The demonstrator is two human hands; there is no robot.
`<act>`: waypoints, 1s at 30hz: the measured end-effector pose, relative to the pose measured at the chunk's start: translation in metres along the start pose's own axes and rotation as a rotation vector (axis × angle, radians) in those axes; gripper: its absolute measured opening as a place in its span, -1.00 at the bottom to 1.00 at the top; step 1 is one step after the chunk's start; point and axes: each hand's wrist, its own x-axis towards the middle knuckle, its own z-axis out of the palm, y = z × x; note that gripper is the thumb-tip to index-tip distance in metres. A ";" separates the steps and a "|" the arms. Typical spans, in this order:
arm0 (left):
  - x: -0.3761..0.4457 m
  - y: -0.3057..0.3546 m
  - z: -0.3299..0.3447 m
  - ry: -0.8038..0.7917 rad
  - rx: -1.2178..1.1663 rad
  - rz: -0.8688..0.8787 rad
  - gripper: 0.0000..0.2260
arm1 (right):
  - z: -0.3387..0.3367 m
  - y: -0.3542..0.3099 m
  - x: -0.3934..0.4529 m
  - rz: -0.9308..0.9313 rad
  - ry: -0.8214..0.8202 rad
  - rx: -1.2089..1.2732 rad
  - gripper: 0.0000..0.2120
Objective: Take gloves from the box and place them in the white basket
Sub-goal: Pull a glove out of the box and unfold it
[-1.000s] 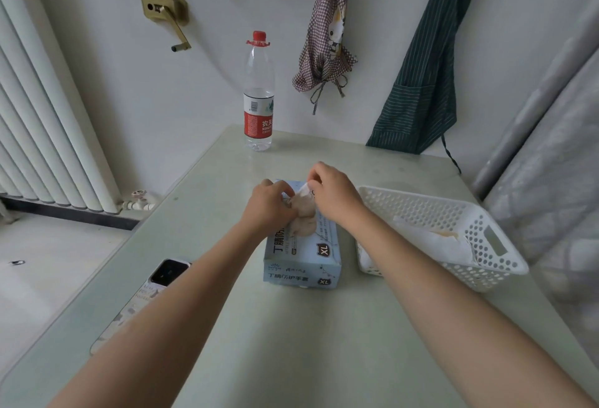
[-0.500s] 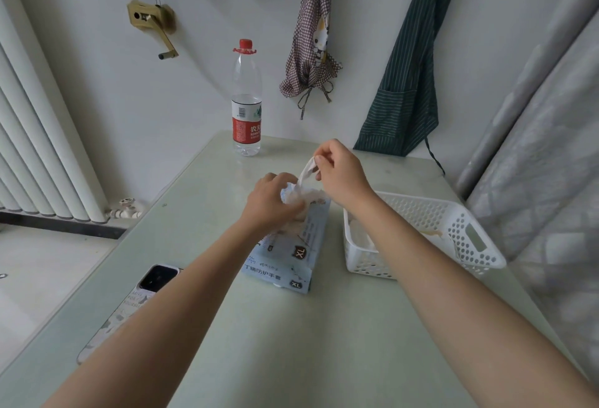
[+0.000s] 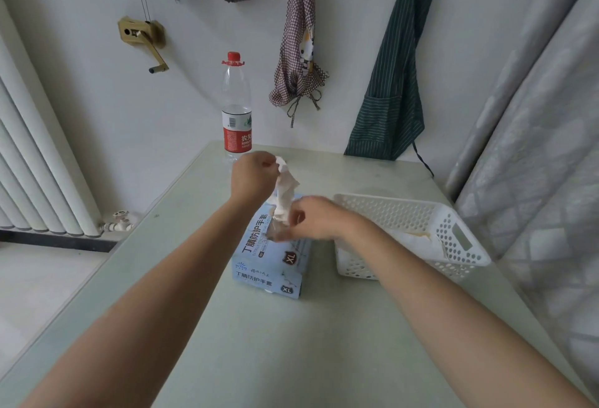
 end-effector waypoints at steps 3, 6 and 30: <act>0.002 0.006 0.000 -0.016 -0.240 -0.101 -0.84 | 0.019 -0.008 0.003 -0.002 -0.139 -0.280 -0.43; -0.003 0.012 -0.003 -0.027 -0.426 -0.173 -0.85 | 0.022 -0.009 0.006 0.024 -0.143 -0.433 -0.49; -0.006 0.018 -0.012 0.047 -0.401 -0.334 -0.90 | -0.009 0.012 0.012 0.058 0.459 0.838 -0.88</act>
